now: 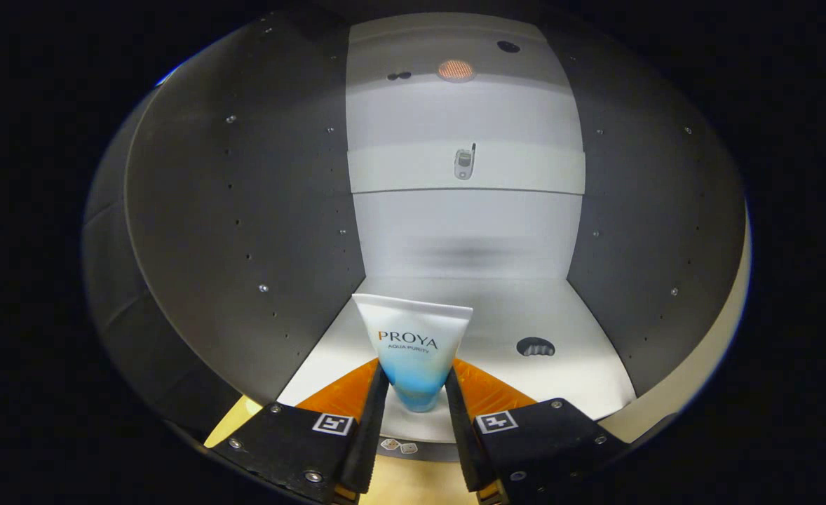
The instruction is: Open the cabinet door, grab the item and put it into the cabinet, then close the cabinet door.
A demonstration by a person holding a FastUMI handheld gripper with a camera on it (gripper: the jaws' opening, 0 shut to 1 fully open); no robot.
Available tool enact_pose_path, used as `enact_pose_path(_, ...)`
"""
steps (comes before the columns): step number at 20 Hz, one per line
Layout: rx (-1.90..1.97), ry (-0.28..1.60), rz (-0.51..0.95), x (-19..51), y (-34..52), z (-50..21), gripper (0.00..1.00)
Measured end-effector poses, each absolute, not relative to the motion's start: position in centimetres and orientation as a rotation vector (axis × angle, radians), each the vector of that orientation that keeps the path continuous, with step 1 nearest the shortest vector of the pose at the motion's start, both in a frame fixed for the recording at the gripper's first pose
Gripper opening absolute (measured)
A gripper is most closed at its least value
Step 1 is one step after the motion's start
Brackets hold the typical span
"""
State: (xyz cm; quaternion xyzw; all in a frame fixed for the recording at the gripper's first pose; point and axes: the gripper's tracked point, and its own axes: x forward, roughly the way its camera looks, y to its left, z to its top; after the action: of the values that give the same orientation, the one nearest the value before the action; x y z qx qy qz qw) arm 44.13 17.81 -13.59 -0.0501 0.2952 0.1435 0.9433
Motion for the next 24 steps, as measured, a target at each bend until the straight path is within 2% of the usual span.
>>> enact_pose_path(4, -0.113, 0.600, 0.269, 44.8, 17.3, -14.0, 0.49)
enact_pose_path(8, -0.119, 0.579, 0.265, 44.6, 17.1, -13.6, 0.57)
enact_pose_path(10, -0.116, 0.565, 0.256, 44.1, 16.8, -13.2, 0.69)
enact_pose_path(11, -0.112, 0.557, 0.250, 43.9, 16.6, -13.1, 0.81)
enact_pose_path(13, -0.098, 0.531, 0.230, 43.0, 16.0, -12.4, 0.91)
enact_pose_path(24, -0.024, 0.293, 0.240, 32.6, 14.6, -7.4, 0.94)
